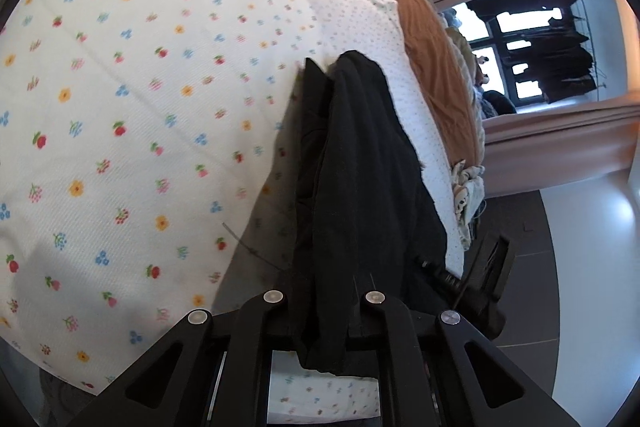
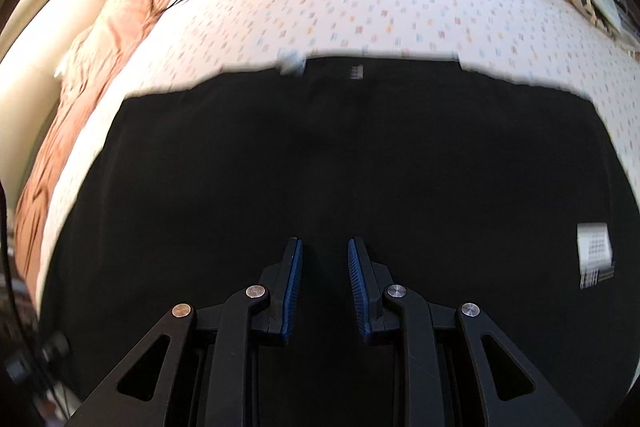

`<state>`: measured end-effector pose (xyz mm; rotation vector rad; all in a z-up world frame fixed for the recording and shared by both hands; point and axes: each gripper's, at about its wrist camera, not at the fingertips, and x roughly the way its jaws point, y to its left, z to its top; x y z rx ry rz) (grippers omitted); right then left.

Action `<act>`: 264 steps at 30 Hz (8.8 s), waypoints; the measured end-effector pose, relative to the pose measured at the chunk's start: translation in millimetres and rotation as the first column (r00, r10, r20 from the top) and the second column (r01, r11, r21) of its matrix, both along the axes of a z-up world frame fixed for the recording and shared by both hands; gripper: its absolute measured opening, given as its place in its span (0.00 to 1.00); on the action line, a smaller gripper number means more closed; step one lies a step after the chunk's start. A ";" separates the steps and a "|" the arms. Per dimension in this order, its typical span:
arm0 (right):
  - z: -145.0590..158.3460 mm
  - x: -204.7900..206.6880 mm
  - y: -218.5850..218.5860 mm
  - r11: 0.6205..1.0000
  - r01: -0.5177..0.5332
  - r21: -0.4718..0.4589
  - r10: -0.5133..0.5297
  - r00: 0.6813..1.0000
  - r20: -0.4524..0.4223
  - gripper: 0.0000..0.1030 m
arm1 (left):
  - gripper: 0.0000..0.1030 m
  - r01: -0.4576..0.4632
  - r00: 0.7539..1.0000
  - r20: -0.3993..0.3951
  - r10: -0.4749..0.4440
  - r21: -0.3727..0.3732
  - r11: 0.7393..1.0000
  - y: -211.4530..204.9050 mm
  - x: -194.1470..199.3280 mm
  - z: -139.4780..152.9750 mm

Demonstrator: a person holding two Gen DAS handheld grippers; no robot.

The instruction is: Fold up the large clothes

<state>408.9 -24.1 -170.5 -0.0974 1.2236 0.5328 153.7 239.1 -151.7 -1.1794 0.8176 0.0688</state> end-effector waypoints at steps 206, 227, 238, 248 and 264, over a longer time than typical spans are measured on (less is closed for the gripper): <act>263.8 -103.5 -556.2 0.810 0.220 0.543 -0.383 0.901 0.206 0.17 | 0.26 0.652 0.637 0.174 -0.751 0.398 0.646 -500.0 232.1 239.8; 286.5 -83.9 -705.8 0.837 0.375 0.398 -0.491 0.836 0.243 0.17 | 0.27 0.800 0.465 0.112 -0.878 0.371 0.471 -667.0 276.0 215.1; 252.0 -19.1 -728.8 0.852 0.436 0.289 -0.496 0.849 0.182 0.17 | 0.26 0.846 0.471 0.035 -0.882 0.266 0.462 -700.4 309.7 158.6; 186.3 7.7 -746.2 0.784 0.620 0.023 -0.593 0.739 0.320 0.52 | 0.29 0.876 0.458 -0.123 -0.880 0.230 0.424 -718.0 348.4 67.3; 94.9 -167.7 -821.8 0.463 0.830 0.311 -0.884 0.459 0.092 0.53 | 0.35 0.839 0.502 -0.102 -0.859 0.298 0.455 -694.2 356.9 68.2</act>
